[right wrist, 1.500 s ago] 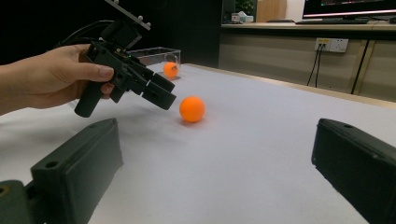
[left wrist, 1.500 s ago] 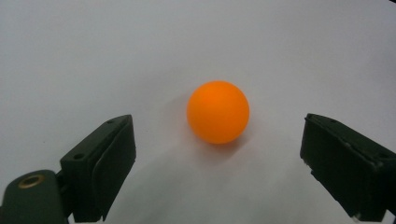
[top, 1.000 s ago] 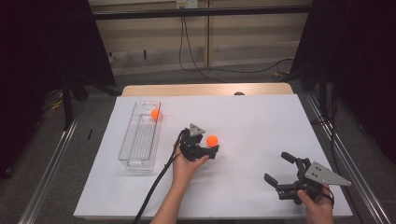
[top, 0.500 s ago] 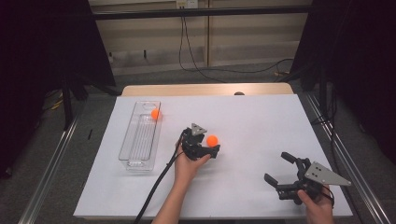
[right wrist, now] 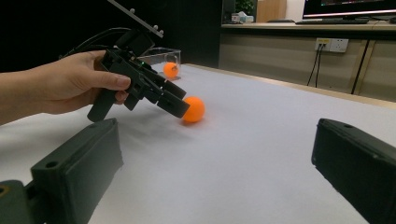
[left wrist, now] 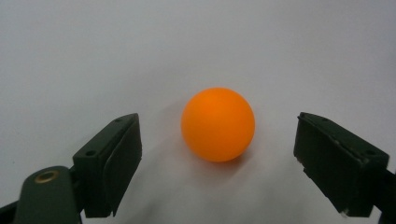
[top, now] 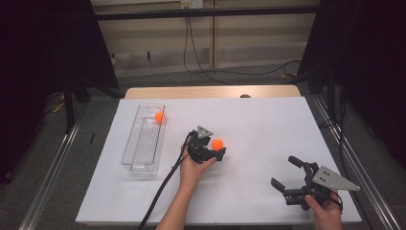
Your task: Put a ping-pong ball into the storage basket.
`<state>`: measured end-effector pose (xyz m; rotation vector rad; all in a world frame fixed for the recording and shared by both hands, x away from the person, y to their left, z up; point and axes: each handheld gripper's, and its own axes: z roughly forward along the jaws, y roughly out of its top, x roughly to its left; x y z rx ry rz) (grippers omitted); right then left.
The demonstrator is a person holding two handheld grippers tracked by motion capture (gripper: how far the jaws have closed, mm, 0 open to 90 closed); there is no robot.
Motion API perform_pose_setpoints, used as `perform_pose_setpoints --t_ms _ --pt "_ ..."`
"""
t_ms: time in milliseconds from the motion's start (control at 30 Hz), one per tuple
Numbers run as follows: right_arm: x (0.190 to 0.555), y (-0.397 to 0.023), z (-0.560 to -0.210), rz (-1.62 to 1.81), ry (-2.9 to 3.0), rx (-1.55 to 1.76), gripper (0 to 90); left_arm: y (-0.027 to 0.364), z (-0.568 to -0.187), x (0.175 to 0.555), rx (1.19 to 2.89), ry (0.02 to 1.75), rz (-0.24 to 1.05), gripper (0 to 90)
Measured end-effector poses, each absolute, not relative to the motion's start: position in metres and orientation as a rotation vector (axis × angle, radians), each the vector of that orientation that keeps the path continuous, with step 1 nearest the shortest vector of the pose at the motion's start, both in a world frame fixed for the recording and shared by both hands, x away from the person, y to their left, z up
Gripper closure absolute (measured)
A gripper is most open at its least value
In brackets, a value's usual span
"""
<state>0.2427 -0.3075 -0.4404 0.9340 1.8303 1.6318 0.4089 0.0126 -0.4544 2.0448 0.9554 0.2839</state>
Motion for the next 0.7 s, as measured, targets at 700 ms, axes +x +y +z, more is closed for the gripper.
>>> perform_pose_setpoints --t_ms 700 --pt "0.2434 -0.3078 -0.4405 1.631 1.829 0.934 1.2 0.0070 -0.4581 0.4136 2.069 0.940 0.277 26.5"
